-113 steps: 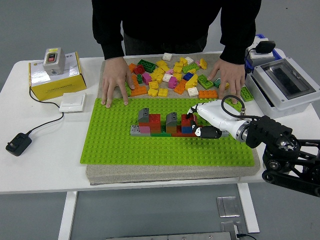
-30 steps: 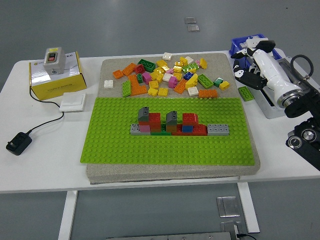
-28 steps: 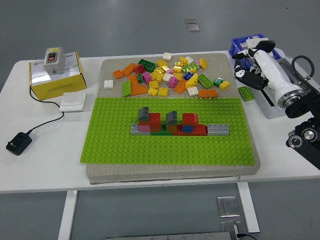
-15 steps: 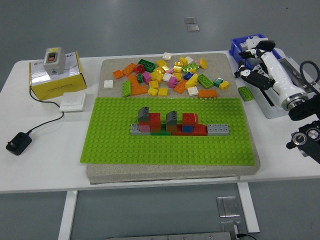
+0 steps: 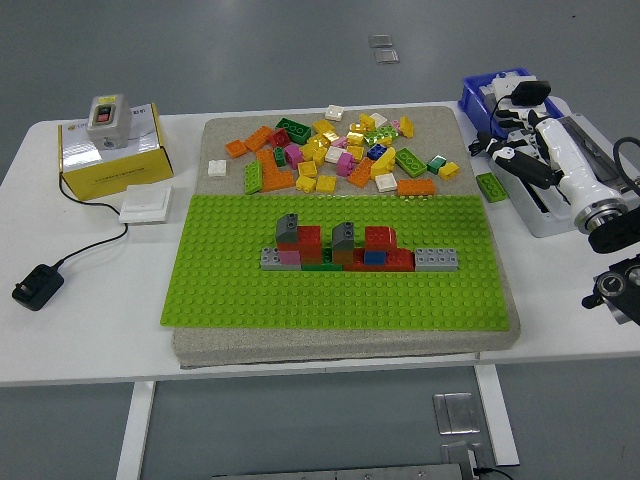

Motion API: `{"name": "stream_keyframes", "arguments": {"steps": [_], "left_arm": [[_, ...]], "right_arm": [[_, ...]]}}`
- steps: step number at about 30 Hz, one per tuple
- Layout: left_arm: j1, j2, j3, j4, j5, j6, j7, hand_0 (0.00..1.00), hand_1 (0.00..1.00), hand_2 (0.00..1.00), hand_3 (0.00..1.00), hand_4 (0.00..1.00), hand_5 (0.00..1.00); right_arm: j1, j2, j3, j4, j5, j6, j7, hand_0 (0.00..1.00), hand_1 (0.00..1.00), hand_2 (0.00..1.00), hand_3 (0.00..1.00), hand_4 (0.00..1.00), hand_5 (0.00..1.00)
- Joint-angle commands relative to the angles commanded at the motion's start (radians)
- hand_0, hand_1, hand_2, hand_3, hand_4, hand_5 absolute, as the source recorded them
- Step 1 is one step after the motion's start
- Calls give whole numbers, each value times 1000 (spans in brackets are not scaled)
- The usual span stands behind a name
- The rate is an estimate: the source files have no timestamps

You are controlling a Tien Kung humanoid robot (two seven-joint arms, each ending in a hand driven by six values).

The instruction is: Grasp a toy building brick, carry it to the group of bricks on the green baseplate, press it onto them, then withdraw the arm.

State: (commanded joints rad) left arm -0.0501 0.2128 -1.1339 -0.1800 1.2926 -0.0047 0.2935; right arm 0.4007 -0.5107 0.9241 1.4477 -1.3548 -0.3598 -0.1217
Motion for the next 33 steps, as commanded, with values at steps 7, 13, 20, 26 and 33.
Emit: {"name": "stream_keyframes", "arguments": {"steps": [7,13,20,26,33], "left_arm": [[0,22,-9,0,-10,7,7,615,601,534,592,114,688],[4,31,-20,0,7,-19,75,615,602,538,593,115,686],[23,23,8,0,-29,-78,203,617,606,544,595,115,686],[54,35,16,0,-47,-97,263,648,644,607,608,118,683],[77,46,32,0,-62,-82,238,686,681,639,626,122,681]], "right_arm": [[-67,-14,14,23,33,-8,33,463,682,817,842,757,709],[-88,-9,31,23,48,-13,48,449,668,813,839,753,746],[-140,65,142,15,85,-22,90,455,665,805,825,750,766],[-146,132,255,17,135,-33,151,466,665,800,819,746,777],[-164,132,284,26,287,-8,247,471,665,800,816,746,773]]}}
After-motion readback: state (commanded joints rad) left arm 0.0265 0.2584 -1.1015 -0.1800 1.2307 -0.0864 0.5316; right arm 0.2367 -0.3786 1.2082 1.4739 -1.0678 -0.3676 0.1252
